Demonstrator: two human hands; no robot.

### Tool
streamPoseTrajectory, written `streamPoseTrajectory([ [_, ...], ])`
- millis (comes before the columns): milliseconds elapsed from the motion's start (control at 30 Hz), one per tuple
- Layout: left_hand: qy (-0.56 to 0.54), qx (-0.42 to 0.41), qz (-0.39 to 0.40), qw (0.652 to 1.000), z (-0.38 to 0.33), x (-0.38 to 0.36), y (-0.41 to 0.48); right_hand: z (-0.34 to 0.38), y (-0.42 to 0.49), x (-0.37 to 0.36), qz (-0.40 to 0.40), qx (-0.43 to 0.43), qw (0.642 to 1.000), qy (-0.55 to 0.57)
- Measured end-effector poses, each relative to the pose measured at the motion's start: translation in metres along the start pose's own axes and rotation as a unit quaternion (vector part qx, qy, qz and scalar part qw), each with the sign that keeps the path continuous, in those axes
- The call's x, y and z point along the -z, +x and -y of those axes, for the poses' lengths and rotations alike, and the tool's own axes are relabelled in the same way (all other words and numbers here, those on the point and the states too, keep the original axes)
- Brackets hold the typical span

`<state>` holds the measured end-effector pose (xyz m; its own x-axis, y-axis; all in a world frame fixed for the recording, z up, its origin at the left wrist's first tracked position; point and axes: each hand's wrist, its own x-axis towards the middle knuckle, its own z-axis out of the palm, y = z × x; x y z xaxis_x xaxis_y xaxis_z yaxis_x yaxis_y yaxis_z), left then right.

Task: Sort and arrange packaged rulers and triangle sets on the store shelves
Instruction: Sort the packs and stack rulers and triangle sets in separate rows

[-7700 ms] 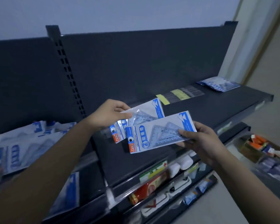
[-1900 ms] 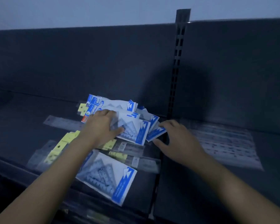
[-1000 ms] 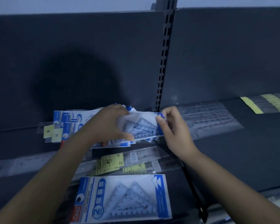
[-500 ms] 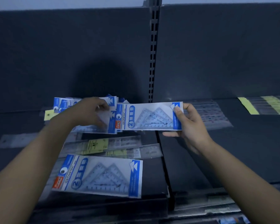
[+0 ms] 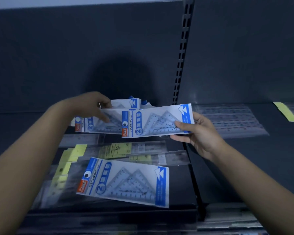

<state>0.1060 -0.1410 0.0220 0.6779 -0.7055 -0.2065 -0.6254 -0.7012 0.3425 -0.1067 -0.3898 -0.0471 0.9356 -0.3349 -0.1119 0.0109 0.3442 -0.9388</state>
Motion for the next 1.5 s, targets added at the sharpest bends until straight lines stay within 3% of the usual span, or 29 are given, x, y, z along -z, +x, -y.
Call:
streamPoseTrajectory([
  [167, -0.107, -0.074, -0.171, 0.977, -0.012, 0.024, 0.003, -0.002, -0.005, -0.001, -0.032, 0.0, 0.999, 0.004],
  [233, -0.162, -0.115, -0.191, 0.961, -0.028, 0.026, 0.009, -0.001, -0.012, 0.003, -0.045, 0.005, 0.999, 0.004],
  [433, -0.244, -0.186, -0.042, 0.951, -0.108, 0.003, 0.035, 0.021, -0.054, 0.041, -0.084, 0.041, 0.996, -0.011],
  [667, -0.247, -0.243, 0.057, 0.936, -0.25, -0.054, 0.046, 0.066, -0.125, 0.139, -0.125, 0.075, 0.989, -0.009],
  [967, -0.256, -0.281, 0.057, 0.923, -0.447, -0.148, 0.071, 0.102, -0.216, 0.3, -0.192, 0.099, 0.976, 0.035],
  [1067, -0.265, -0.239, 0.042, 0.933, -0.485, -0.161, 0.085, 0.114, -0.237, 0.348, -0.224, 0.099, 0.968, 0.048],
  [1167, -0.298, -0.216, 0.096, 0.925, -0.519, -0.168, 0.098, 0.128, -0.251, 0.392, -0.253, 0.103, 0.96, 0.058],
  [1267, -0.3, -0.245, 0.155, 0.909, -0.559, -0.184, 0.112, 0.141, -0.254, 0.433, -0.283, 0.123, 0.948, 0.081],
  [1500, -0.314, -0.271, 0.17, 0.894, -0.66, -0.222, 0.186, 0.172, -0.246, 0.545, -0.345, 0.102, 0.933, 0.028],
])
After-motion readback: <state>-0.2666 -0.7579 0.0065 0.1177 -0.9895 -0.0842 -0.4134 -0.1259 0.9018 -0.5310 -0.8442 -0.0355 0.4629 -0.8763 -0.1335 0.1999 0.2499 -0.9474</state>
